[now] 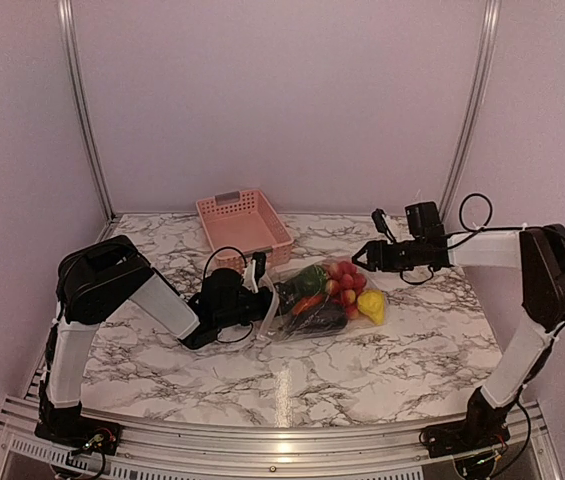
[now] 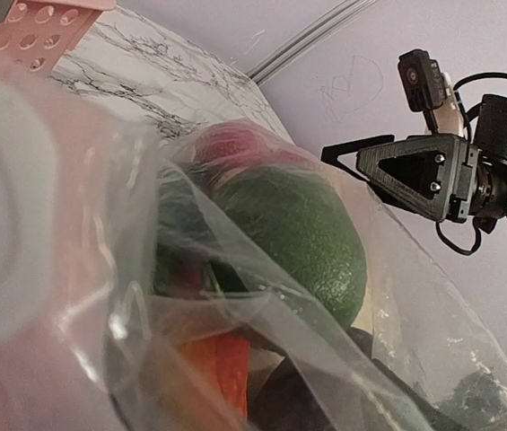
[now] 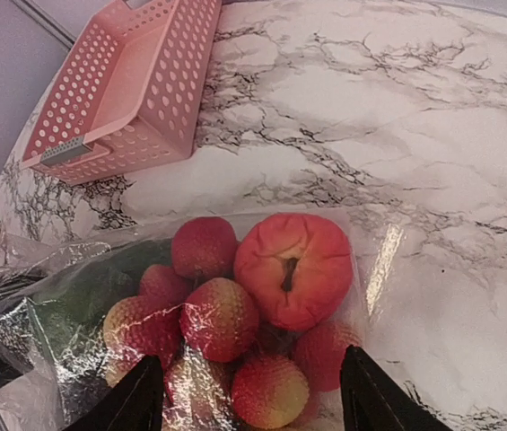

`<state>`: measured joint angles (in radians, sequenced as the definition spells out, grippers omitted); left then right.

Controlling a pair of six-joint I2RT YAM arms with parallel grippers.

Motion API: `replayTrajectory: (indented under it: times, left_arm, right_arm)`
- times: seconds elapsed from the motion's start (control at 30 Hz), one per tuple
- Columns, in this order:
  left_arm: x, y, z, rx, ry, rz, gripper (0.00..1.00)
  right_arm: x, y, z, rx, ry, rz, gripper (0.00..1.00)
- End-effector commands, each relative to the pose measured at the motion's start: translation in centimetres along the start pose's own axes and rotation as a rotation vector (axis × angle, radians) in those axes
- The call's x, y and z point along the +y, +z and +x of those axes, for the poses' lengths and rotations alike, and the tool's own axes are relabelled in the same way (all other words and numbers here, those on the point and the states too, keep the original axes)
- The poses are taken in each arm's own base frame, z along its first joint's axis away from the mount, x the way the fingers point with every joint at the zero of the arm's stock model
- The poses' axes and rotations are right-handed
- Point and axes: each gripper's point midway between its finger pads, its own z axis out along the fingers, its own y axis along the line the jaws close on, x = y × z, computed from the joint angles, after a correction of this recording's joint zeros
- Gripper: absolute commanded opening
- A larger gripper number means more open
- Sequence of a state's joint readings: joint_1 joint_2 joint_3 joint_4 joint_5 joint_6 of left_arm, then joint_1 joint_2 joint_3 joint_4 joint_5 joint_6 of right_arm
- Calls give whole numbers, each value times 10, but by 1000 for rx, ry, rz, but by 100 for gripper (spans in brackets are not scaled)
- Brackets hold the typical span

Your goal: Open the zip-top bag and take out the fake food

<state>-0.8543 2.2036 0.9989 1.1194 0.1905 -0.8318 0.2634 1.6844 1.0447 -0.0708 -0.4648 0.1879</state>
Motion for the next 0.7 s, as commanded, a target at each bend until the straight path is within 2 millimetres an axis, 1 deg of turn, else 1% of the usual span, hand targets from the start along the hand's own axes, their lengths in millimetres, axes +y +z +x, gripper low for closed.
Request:
replayTrajectory:
  times: [0.0, 0.13, 0.2, 0.3, 0.4, 0.43, 0.53, 0.67]
  left_arm:
    - [-3, -1, -3, -2, 3, 21, 78]
    - [-3, -1, -3, 3, 8, 17, 79]
    - [-1, 0, -3, 6, 9, 10, 80]
    - [-1, 1, -3, 7, 9, 11, 81]
    - [1, 2, -4, 7, 6, 2, 82]
    - [0, 1, -4, 6, 6, 2, 83]
    - [0, 0, -4, 8, 6, 2, 85]
    - [-2, -4, -6, 1, 13, 8, 91]
  right_arm:
    - [-14, 17, 15, 65, 6, 8, 63]
    - [-19, 30, 25, 107, 16, -10, 61]
    - [-20, 34, 31, 124, 23, -21, 53]
    - [-18, 37, 36, 135, 35, -47, 33]
    - [-11, 35, 36, 124, 40, -78, 6]
    - [-9, 33, 36, 116, 39, -88, 0]
    - [3, 25, 31, 91, 27, -126, 0]
    - [29, 14, 28, 65, -13, -193, 0]
